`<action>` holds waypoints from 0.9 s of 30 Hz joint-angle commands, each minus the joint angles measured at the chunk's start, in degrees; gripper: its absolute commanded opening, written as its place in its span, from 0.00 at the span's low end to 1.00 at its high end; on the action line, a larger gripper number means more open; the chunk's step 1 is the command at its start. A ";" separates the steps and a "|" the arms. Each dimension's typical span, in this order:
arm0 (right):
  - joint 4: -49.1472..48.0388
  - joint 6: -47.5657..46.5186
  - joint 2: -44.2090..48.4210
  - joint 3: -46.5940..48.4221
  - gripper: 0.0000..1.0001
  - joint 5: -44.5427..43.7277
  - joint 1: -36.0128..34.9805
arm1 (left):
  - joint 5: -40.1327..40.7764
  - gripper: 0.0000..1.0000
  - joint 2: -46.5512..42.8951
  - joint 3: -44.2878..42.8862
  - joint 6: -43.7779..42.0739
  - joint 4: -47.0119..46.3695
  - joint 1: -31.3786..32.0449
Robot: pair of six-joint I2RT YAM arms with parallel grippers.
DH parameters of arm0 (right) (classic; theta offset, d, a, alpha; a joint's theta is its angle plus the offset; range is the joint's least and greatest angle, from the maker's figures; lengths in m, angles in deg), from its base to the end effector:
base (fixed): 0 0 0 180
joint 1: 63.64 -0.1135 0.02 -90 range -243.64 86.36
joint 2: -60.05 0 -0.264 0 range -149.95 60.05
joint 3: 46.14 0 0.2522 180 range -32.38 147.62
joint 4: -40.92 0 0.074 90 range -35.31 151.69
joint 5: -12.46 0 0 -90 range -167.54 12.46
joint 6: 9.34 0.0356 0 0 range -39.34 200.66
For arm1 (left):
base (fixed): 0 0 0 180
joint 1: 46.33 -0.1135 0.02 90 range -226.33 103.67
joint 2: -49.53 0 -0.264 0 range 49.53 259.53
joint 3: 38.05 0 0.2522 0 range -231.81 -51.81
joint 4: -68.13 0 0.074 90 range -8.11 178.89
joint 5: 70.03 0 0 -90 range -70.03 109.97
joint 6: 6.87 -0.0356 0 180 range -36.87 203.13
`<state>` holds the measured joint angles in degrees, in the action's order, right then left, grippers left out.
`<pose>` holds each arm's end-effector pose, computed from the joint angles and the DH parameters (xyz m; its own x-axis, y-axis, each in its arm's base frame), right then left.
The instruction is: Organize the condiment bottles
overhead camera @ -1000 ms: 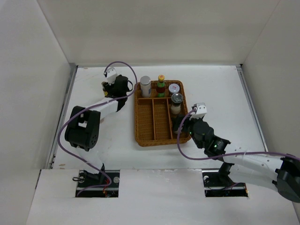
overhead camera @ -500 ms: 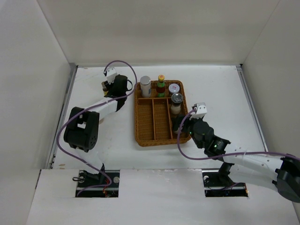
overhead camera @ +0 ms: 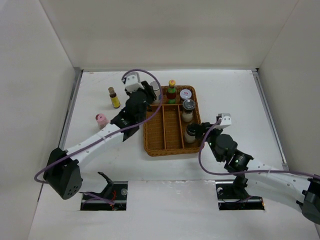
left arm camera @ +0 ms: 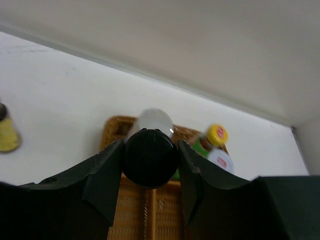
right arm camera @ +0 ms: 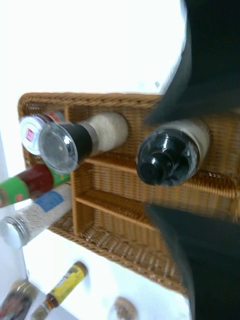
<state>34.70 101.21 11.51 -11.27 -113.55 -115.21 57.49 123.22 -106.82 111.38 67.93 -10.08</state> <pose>0.1359 0.1375 0.2384 -0.1707 0.2417 -0.9552 -0.2258 0.9341 0.2767 0.2540 -0.1593 0.3368 -0.0488 -0.4298 -0.9016 -0.0495 0.9026 -0.4276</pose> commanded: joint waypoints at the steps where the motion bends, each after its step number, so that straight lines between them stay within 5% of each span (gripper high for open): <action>1: -5.15 2.29 4.75 -1.76 0.47 -2.05 1.34 | -0.60 0.26 2.41 0.08 -0.21 -1.60 5.35; 5: -4.36 4.40 9.85 -3.96 0.36 -2.40 4.32 | -1.04 0.26 8.30 -3.09 -0.30 -3.18 9.93; 13: -3.74 6.60 8.81 -4.32 0.49 -0.20 6.97 | -2.80 0.26 20.16 -8.10 -0.30 -4.23 13.28; 23: -4.36 6.60 7.40 -4.14 0.50 0.68 7.06 | -2.72 0.27 28.79 -8.98 -0.56 -7.40 12.40; 27: -4.36 6.60 7.66 -4.14 0.52 0.68 7.06 | -2.45 0.41 29.67 -8.11 -0.39 -8.10 12.22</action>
<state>33.23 107.31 18.77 -16.00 -113.55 -108.33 54.78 153.06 -113.13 111.14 63.21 2.36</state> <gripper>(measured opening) 0.518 0.421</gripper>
